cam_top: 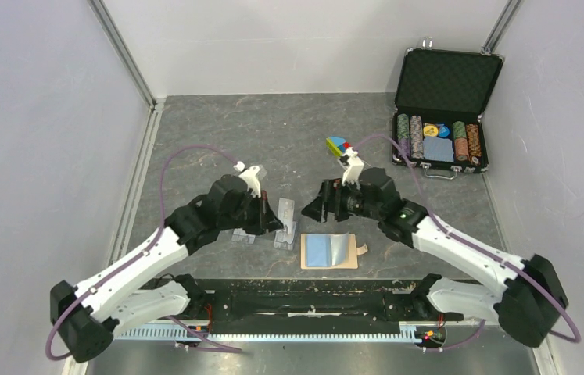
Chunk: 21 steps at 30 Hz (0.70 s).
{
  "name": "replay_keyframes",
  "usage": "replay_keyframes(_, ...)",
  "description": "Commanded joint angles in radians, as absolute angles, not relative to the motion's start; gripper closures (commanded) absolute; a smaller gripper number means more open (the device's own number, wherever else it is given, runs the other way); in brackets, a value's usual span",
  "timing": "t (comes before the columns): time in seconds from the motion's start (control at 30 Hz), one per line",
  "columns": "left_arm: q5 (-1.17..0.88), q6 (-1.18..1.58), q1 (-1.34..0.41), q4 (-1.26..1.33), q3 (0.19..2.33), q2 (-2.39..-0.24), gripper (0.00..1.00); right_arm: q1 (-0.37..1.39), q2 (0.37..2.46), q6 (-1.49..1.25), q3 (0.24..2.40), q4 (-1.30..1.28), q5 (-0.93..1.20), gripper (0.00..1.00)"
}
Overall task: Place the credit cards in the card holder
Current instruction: Pick up the credit card from the storage box.
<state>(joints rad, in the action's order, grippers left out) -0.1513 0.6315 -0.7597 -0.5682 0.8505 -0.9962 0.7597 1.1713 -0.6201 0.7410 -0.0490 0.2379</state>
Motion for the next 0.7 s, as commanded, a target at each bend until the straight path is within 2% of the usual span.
replay_keyframes(0.0, -0.359, 0.808, -0.762, -0.303, 0.693, -0.899, 0.98, 0.675, 1.06, -0.649, 0.66, 0.036, 0.419, 0.15)
replay_keyframes(0.1, -0.474, 0.95, -0.762, -0.029, 0.556, -0.833, 0.98, 0.644, 1.02, -0.698, 0.615, 0.124, 0.522, 0.16)
replay_keyframes(0.17, -0.498, 0.989, -0.762, 0.069, 0.512, -0.803, 0.98, 0.643, 1.016, -0.72, 0.608, 0.164, 0.564, 0.2)
replay_keyframes(0.37, -0.496, 1.056, -0.762, 0.173, 0.442, -0.718, 0.98, 0.642, 1.033, -0.775, 0.589, 0.246, 0.633, 0.36)
replay_keyframes(0.53, -0.495, 1.101, -0.762, 0.229, 0.407, -0.71, 0.98, 0.642, 1.056, -0.883, 0.525, 0.45, 0.723, 0.48)
replay_keyframes(0.6, -0.496, 1.122, -0.762, 0.27, 0.39, -0.711, 0.98, 0.643, 1.061, -0.94, 0.496, 0.559, 0.745, 0.55)
replay_keyframes(0.67, -0.493, 1.121, -0.762, 0.272, 0.387, -0.716, 0.98, 0.642, 1.071, -0.965, 0.489, 0.598, 0.761, 0.66)
